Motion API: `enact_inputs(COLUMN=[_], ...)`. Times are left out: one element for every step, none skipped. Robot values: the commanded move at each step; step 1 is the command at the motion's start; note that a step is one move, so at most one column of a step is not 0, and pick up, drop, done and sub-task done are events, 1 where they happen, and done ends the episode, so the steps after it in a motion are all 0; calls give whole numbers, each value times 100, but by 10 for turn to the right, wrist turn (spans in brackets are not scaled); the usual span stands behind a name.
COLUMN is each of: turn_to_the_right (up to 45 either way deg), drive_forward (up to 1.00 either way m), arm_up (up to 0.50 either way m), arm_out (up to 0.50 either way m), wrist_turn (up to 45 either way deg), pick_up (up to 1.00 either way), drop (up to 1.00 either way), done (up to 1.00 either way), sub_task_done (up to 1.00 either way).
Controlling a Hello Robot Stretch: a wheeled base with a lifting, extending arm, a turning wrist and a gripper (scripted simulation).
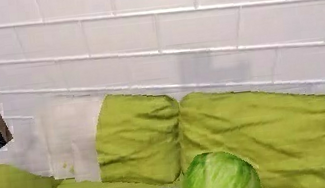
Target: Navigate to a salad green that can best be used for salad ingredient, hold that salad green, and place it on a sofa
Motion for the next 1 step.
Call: enact_inputs(turn_to_the_right=[240], drive_forward=[0], arm_up=[0], arm_out=[0], wrist_turn=[0], pick_up=[0], drop=[0], done=[0], sub_task_done=[0])
